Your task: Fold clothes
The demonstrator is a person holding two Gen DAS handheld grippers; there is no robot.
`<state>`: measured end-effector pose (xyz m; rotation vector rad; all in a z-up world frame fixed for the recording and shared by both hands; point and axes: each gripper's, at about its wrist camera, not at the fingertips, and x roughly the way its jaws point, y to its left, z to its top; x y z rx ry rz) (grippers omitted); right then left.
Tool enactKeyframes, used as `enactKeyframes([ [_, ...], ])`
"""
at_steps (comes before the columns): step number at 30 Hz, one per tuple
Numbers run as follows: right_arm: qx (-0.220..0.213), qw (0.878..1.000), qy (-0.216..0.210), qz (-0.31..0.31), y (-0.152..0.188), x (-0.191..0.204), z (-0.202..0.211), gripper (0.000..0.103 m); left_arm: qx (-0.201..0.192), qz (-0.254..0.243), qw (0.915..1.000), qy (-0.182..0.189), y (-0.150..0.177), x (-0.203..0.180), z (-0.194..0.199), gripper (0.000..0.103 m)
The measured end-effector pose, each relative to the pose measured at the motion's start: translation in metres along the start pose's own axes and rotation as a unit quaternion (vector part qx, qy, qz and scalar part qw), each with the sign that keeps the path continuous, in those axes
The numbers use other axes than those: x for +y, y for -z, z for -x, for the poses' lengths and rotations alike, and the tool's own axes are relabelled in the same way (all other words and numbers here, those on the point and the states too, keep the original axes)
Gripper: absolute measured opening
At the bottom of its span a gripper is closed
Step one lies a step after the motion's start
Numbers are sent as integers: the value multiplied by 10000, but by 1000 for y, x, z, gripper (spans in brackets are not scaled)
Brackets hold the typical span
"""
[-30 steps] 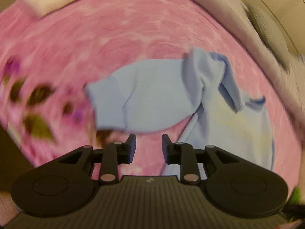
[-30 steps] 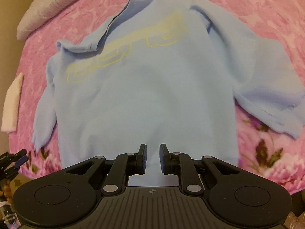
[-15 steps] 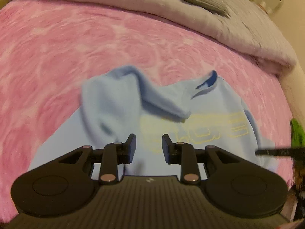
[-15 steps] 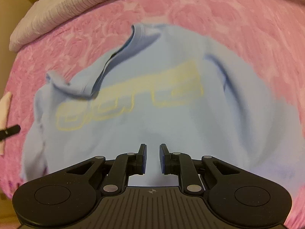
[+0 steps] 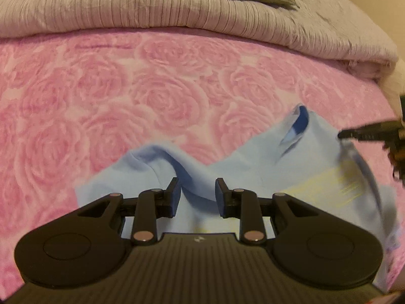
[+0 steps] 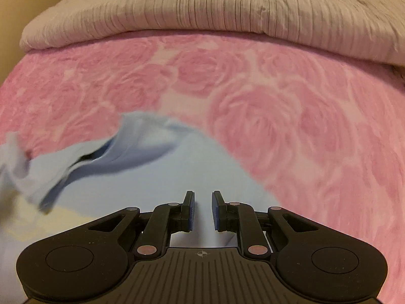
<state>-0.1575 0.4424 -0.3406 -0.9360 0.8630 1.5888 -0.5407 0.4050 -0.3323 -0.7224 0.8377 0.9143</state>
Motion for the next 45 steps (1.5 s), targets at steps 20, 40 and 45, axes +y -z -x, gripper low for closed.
enactKeyframes([
  [20,-393,9962,-727,-291,-20,-63,-13,28,39,-1129,9936,-58,-7,8,6,24],
  [40,92,9964,-765,350,-8,-62,-41,30,238,-2708,9620,-271,-20,18,-30,27],
  [45,-93,9962,-690,520,-7,-58,-27,5,424,-1979,9793,15,-30,39,-59,0],
])
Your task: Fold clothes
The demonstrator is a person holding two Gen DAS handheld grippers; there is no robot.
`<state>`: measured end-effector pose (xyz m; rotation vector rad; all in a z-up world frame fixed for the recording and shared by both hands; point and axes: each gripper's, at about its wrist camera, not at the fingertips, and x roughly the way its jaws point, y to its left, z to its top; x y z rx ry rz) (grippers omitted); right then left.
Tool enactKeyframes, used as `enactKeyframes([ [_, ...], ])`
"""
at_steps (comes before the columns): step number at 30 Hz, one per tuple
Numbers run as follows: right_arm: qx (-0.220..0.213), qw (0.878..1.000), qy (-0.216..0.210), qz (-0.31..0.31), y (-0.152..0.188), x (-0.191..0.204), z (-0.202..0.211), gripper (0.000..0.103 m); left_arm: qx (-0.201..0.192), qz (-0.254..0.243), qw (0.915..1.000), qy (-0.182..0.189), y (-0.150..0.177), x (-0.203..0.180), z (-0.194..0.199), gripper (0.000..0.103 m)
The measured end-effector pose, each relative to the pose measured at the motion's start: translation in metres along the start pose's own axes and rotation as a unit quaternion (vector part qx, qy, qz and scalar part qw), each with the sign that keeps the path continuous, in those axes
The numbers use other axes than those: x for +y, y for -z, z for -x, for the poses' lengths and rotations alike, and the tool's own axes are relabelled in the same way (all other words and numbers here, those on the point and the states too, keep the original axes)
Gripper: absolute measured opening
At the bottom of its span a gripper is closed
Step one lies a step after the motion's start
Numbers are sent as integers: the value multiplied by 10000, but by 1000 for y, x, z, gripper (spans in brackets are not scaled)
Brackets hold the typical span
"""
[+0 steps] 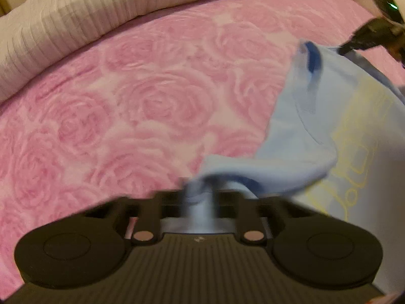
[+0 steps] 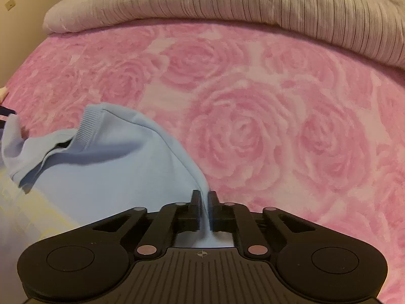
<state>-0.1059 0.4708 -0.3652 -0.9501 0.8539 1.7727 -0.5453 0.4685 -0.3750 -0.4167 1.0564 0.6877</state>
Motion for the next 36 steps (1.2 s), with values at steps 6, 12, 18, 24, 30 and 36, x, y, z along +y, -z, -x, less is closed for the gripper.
enactKeyframes([
  [6,-940,9926,753,-154,7,-7,72,2,-1085,1194,9869,-31,-27,21,25,0],
  [12,-770,9730,1014,-1925,20,-65,91,3,-968,2601,9598,-422,-58,47,-6,0],
  [18,-950,9718,1296,-1723,16,-42,90,4,-638,1721,9812,595,-70,-11,-21,2],
  [24,-232,9787,566,-1959,20,-38,44,4,-225,1367,9888,547,-80,-35,-58,10],
  [30,-534,9652,1362,-2168,33,-39,65,4,-722,2840,9552,-415,-40,24,-6,16],
  [36,-884,9584,398,-2684,55,-11,104,4,-739,4212,8994,-904,59,41,81,24],
])
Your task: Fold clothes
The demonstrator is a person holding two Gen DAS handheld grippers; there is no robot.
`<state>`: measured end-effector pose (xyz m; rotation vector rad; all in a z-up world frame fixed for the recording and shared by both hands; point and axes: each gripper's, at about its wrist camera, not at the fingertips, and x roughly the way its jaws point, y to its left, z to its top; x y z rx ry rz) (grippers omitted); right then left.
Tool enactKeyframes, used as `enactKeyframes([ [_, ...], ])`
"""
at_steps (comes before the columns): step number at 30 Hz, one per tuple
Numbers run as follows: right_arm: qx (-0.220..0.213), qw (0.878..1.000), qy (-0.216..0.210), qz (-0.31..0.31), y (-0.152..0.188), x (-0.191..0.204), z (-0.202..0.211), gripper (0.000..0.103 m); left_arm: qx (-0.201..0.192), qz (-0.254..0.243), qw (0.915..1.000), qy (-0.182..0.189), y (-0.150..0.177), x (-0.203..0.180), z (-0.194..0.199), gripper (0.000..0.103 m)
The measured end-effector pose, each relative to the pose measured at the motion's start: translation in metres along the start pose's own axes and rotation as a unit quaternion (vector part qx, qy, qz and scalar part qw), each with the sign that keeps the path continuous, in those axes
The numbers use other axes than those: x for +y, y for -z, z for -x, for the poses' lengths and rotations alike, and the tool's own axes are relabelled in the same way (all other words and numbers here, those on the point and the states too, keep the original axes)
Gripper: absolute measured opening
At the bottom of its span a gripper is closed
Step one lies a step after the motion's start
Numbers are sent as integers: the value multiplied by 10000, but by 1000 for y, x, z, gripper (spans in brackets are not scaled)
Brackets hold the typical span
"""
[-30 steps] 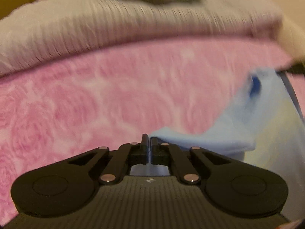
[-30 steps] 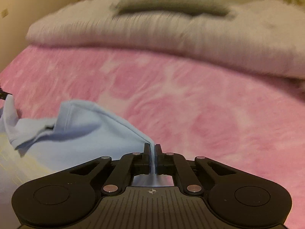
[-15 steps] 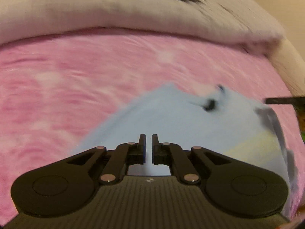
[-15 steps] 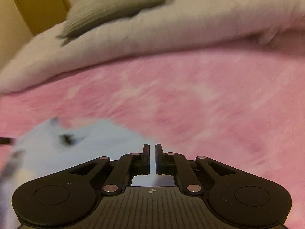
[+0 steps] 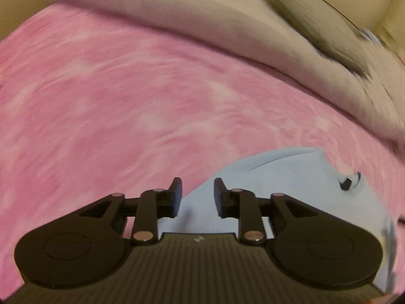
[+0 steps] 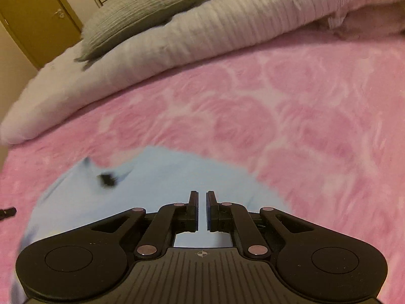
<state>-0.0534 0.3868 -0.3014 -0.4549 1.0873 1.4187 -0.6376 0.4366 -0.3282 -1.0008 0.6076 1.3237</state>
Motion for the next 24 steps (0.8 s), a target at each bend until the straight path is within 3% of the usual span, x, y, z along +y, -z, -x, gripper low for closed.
enactKeyframes([
  [4,451,9971,-398,-463,38,26,-2,4,110,927,9948,-404,58,63,62,27],
  [7,807,9903,-611,-950,70,45,-4,5,229,1813,9805,-718,110,107,106,28],
  [9,1038,9844,-724,-1219,86,58,-6,5,312,2395,9673,-772,144,128,127,28],
  [12,1060,9801,-786,-1483,111,77,4,4,350,3084,9481,-697,184,146,147,29],
  [14,1137,9796,-780,-1458,121,89,10,4,325,3603,9309,-506,205,154,154,29],
  [18,1341,9800,-680,-1306,135,112,19,4,184,4516,8919,-156,230,165,154,34],
  [20,1409,9809,-516,-1239,139,119,22,7,124,4733,8808,-99,236,170,151,36],
  [21,1419,9809,-458,-1250,142,121,24,11,129,4776,8784,-120,238,173,149,36],
  [22,1409,9799,-471,-1332,145,121,26,30,146,4817,8761,-152,240,176,148,36],
  [23,1394,9787,-483,-1425,149,122,29,59,163,4849,8743,-141,243,178,147,36],
  [24,1362,9773,-494,-1547,153,122,33,68,180,4875,8728,-104,246,179,146,36],
])
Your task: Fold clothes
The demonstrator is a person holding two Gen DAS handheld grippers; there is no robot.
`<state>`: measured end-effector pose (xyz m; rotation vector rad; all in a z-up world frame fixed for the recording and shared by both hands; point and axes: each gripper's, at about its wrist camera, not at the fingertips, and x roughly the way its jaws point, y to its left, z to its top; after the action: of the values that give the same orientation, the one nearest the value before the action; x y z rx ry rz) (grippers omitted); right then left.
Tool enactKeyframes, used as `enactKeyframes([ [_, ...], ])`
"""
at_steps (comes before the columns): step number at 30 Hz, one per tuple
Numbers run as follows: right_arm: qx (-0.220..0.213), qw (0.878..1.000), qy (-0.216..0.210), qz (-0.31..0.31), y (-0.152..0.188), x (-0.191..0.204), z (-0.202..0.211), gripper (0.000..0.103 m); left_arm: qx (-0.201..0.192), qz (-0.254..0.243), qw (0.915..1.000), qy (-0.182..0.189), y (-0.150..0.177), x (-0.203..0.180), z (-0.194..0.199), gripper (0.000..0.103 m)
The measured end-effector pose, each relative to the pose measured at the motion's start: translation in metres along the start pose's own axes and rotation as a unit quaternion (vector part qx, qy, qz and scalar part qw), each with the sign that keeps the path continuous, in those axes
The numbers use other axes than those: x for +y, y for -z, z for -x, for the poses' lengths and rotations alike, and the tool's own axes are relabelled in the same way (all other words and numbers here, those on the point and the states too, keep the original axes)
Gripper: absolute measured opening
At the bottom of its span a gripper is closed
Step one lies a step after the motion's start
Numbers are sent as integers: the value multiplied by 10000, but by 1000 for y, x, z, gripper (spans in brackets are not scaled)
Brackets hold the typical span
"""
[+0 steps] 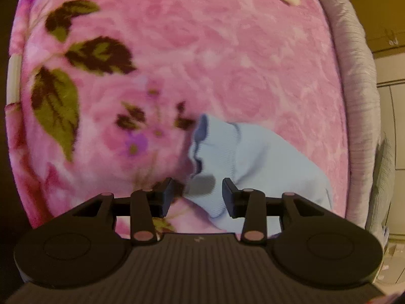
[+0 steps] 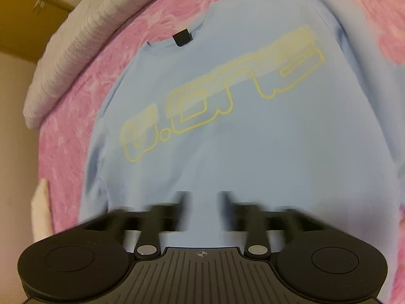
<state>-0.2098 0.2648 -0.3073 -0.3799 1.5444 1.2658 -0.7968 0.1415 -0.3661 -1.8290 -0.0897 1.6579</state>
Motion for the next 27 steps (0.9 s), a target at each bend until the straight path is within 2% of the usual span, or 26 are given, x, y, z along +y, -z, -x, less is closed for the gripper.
enactKeyframes([
  [3,-41,9999,-4,-162,12,1,3,71,33,31,9999,92,0,6,-3,36],
  [5,-47,9997,58,-223,19,2,3,71,-3,78,9995,293,-3,7,-10,36],
  [7,-23,9993,47,-374,26,0,1,71,-93,87,9984,559,-8,3,-20,31],
  [8,-6,9989,40,-469,29,-1,1,71,-196,-77,9972,719,-10,-4,-22,11],
  [9,11,9984,32,-563,32,-2,0,71,-328,-444,9947,870,-13,-16,-18,6],
  [10,35,9980,16,-630,36,-2,-1,71,-454,-871,9901,1005,-17,-29,-13,5],
  [12,74,9977,-17,-670,41,0,-2,71,-754,-1751,9734,1272,-25,-55,1,5],
  [14,89,9981,-37,-609,45,3,-1,71,-1176,-2648,9453,1499,-36,-81,23,4],
  [17,100,9987,-30,-504,50,9,1,71,-1853,-3551,9023,1592,-59,-104,55,4],
  [19,95,9989,-24,-461,54,12,0,71,-2055,-3870,8867,1479,-77,-106,63,4],
  [21,95,9990,-4,-444,59,13,-1,71,-2055,-4172,8771,1195,-91,-104,55,4],
  [22,99,9990,11,-439,61,14,-2,71,-1945,-4219,8798,1011,-97,-99,43,4],
  [25,114,9990,56,-428,69,15,-6,71,-1481,-4118,8984,383,-112,-81,-1,5],
  [27,163,9988,115,-442,75,13,-8,71,-1403,-3960,9074,-109,-113,-72,-18,4],
])
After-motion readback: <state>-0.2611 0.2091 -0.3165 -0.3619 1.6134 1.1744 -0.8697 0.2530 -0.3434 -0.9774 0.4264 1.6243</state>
